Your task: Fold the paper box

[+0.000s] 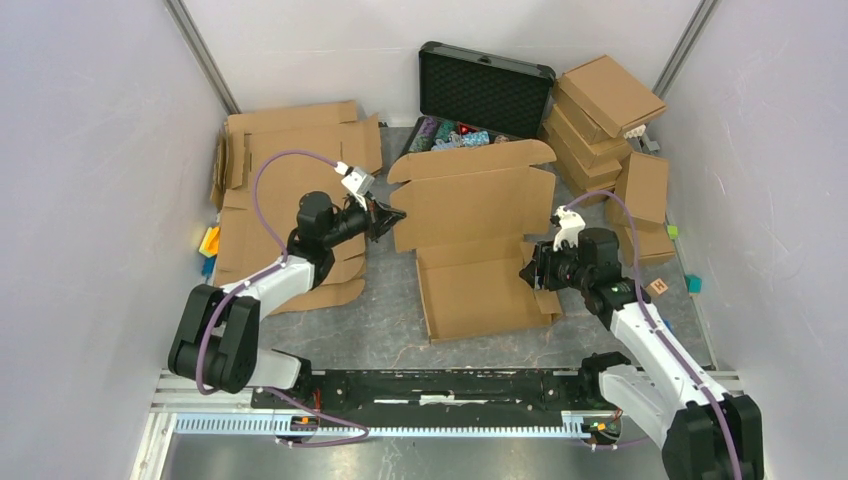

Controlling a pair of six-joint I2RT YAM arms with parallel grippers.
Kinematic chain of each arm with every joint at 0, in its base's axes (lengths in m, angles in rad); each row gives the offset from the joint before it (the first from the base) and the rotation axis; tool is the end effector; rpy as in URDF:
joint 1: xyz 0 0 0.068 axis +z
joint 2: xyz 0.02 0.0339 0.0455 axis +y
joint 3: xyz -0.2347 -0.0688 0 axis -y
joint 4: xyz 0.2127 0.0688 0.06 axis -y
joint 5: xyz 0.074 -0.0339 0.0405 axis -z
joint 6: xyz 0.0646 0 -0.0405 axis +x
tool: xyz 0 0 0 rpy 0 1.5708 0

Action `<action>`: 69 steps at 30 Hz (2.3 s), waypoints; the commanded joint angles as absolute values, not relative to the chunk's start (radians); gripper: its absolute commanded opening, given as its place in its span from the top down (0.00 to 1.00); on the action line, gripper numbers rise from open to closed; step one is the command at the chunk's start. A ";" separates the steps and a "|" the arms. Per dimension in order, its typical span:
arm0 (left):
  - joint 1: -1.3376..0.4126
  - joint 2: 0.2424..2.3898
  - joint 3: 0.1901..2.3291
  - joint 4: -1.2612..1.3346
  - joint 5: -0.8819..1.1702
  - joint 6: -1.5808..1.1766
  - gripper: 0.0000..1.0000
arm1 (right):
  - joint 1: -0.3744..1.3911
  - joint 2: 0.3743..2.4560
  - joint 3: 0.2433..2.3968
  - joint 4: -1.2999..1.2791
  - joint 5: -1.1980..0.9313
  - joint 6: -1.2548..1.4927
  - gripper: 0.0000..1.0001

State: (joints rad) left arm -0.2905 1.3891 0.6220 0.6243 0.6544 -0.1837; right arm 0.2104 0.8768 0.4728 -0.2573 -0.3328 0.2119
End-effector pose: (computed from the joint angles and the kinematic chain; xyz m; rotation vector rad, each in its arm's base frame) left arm 0.2727 -0.1226 0.2221 0.5890 1.6680 -0.9053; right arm 0.1869 0.0615 0.1825 -0.1830 2.2494 0.5999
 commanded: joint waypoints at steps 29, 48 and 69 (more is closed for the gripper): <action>-0.315 1.307 0.588 0.635 0.628 -0.080 0.98 | 0.169 0.875 0.430 -0.156 -0.478 0.273 0.64; -0.316 1.247 0.580 0.561 0.508 -0.013 0.98 | 0.130 0.775 0.487 -0.324 0.179 0.228 0.51; -0.316 1.200 0.538 0.621 0.533 0.009 0.98 | 0.009 0.912 0.356 -0.200 -0.423 0.223 0.37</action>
State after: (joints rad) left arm -0.3119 1.2236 0.5488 0.5446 0.4644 -0.0204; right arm 0.0105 0.9123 0.3561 -0.2554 -0.2291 0.2333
